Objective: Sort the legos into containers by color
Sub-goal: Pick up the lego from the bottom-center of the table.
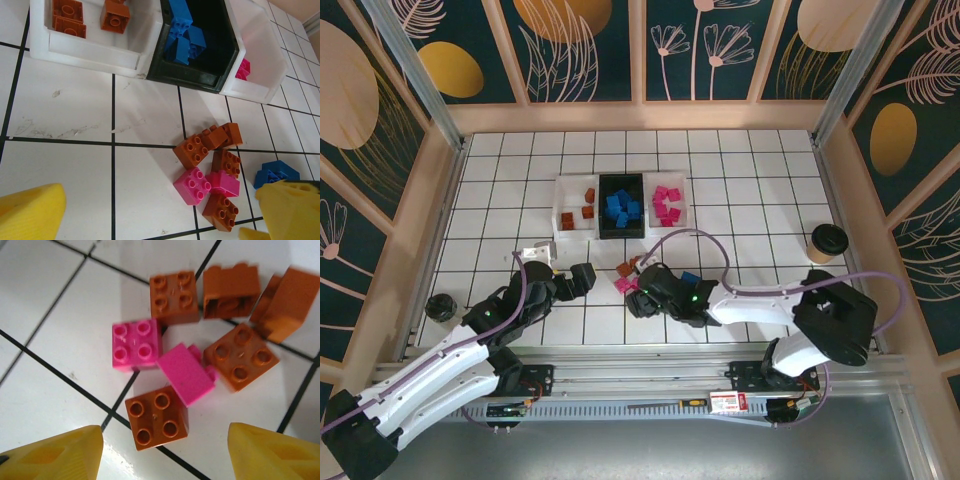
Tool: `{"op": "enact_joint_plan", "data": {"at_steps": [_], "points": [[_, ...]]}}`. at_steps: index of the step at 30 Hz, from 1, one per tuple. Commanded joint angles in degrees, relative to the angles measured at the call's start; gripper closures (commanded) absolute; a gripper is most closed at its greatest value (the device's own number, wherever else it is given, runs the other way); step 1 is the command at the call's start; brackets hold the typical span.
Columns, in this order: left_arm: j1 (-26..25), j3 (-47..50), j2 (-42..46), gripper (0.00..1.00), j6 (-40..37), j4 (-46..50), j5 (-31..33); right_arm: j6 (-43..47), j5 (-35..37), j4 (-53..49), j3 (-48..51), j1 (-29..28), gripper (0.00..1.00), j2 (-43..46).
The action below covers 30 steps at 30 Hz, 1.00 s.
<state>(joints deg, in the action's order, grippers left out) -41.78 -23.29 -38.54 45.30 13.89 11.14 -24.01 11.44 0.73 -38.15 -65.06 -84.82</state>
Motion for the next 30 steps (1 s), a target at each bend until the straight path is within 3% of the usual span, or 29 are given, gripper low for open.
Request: {"op": "enact_joint_plan", "data": {"at_steps": [1,13,23,30], "points": [[-0.1,-0.6,0.2,0.01,0.2,-0.3,0.9,-2.5,0.6,0.8,-0.2,-0.7,0.32,-3.5],[-0.1,0.2,0.7,0.02,0.5,-0.3,1.1,0.3,3.7,2.0,-4.6,-0.8,0.35,-11.0],[-0.1,0.7,0.7,0.01,0.7,-0.6,1.2,1.4,-0.3,3.2,-3.2,-1.4,0.65,-9.0],[-0.1,0.7,0.5,0.01,0.4,-0.7,1.2,1.2,-4.7,1.3,0.5,-1.6,0.72,1.0]]}}
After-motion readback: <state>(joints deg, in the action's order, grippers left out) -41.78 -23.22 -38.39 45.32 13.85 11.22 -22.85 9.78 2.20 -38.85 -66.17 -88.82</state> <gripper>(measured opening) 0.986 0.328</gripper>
